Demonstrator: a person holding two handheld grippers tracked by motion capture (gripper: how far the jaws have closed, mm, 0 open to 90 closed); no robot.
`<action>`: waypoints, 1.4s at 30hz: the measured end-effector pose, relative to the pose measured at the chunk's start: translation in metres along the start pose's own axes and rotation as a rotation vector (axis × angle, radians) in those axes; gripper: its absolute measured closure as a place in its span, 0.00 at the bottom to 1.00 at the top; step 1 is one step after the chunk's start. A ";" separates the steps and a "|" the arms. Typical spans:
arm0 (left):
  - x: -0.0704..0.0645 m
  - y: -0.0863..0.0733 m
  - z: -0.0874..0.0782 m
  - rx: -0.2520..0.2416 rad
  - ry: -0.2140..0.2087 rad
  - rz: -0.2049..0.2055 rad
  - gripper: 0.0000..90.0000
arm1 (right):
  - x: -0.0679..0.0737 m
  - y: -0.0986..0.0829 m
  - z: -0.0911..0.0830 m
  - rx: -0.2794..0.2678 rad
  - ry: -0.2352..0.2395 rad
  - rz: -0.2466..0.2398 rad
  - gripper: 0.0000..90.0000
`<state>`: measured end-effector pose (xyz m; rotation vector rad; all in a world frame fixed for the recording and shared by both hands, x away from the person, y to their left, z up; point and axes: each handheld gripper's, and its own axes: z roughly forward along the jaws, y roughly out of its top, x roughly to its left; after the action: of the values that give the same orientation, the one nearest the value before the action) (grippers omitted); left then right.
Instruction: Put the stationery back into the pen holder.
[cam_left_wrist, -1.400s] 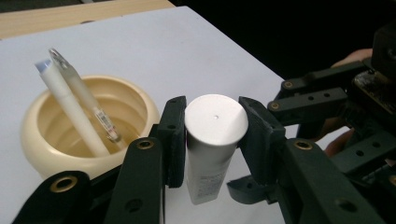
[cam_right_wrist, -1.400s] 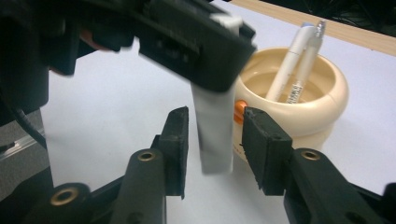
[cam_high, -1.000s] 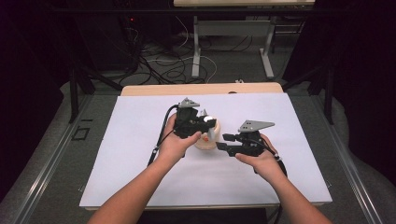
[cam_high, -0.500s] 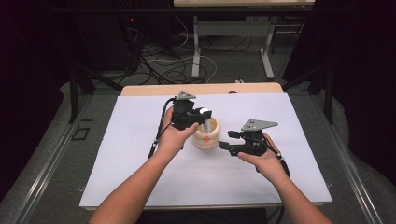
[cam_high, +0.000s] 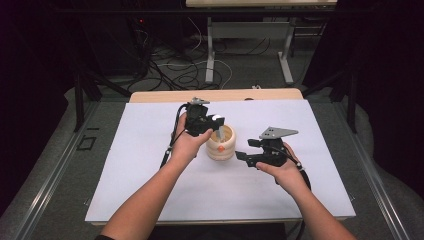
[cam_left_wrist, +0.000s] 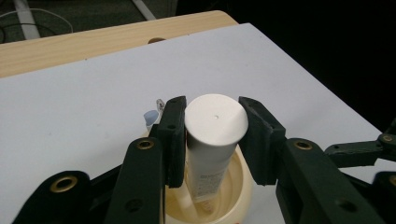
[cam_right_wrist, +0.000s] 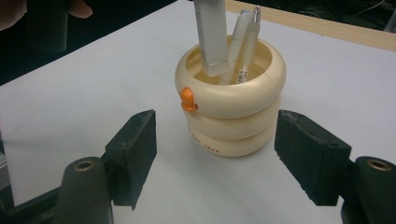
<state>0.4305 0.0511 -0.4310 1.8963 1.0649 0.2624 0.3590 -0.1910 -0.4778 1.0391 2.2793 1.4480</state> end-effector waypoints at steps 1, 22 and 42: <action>0.001 0.000 0.000 0.010 0.007 0.002 0.71 | 0.000 0.000 0.000 0.000 0.000 -0.002 0.33; 0.008 -0.013 0.013 0.074 0.096 0.032 0.71 | -0.002 -0.002 0.001 -0.001 -0.008 0.011 0.33; 0.019 -0.020 -0.010 -0.017 0.104 0.029 0.42 | -0.009 -0.004 -0.001 0.000 -0.042 0.029 0.28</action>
<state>0.4251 0.0762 -0.4457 1.9010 1.1005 0.3893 0.3633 -0.1992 -0.4822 1.0966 2.2445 1.4230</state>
